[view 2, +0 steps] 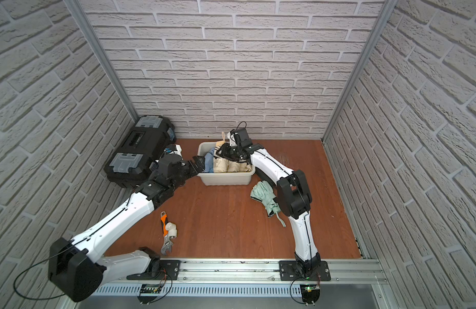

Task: Put the umbrella into the storage box
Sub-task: Place the umbrella in the storage box.

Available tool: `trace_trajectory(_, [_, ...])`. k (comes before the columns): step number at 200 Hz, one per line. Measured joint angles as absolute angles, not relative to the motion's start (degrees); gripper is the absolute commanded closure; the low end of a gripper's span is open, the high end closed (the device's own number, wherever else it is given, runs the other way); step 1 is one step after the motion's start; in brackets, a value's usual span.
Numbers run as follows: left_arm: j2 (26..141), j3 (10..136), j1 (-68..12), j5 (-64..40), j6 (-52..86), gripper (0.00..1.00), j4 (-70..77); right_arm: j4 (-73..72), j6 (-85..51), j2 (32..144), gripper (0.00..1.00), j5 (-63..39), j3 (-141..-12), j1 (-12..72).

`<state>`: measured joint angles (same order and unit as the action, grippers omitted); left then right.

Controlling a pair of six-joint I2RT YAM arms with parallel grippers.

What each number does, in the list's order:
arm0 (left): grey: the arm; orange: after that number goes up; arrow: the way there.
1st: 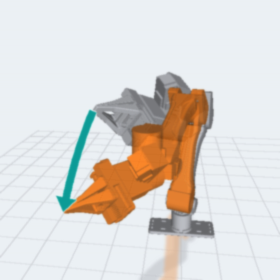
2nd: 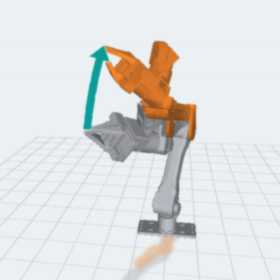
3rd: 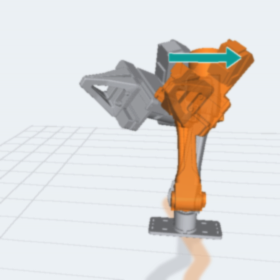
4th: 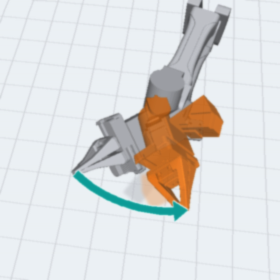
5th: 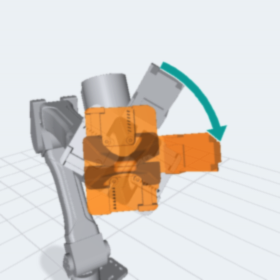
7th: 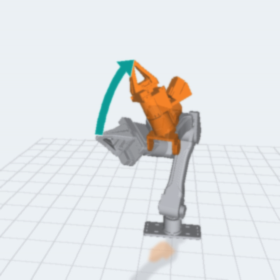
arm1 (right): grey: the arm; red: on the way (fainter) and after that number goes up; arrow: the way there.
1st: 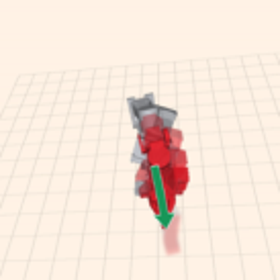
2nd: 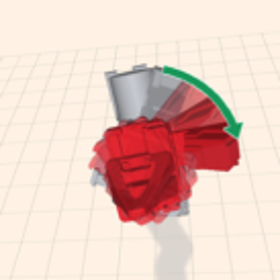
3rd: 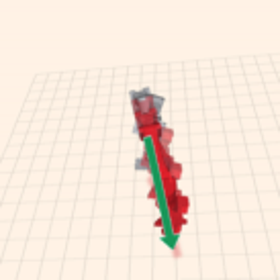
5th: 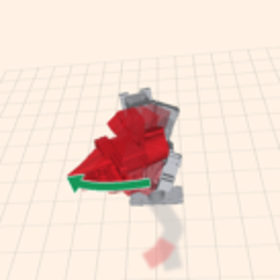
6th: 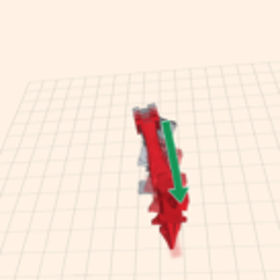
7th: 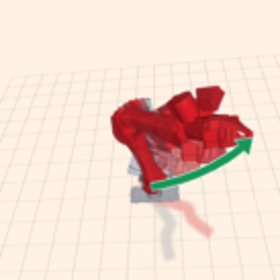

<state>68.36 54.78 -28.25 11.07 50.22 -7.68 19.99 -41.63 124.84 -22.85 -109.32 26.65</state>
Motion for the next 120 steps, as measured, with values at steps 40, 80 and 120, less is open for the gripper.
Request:
trace_trajectory(40, [68.31, 54.22, -28.18, 12.64, 51.46, 0.03, -9.06, 22.17, -42.39, 130.72, 0.62, -21.58, -113.3, 26.92])
trace_trajectory(80, [68.31, 54.13, -28.03, 13.06, 51.68, 0.03, -9.89, 25.26, -41.41, 131.55, 0.29, -18.5, -116.86, 27.4])
trace_trajectory(120, [68.31, 52.71, -27.94, 13.08, 51.66, 0.03, -8.99, 28.14, -36.34, 127.57, 0.22, -12.64, -114.63, 27.38])
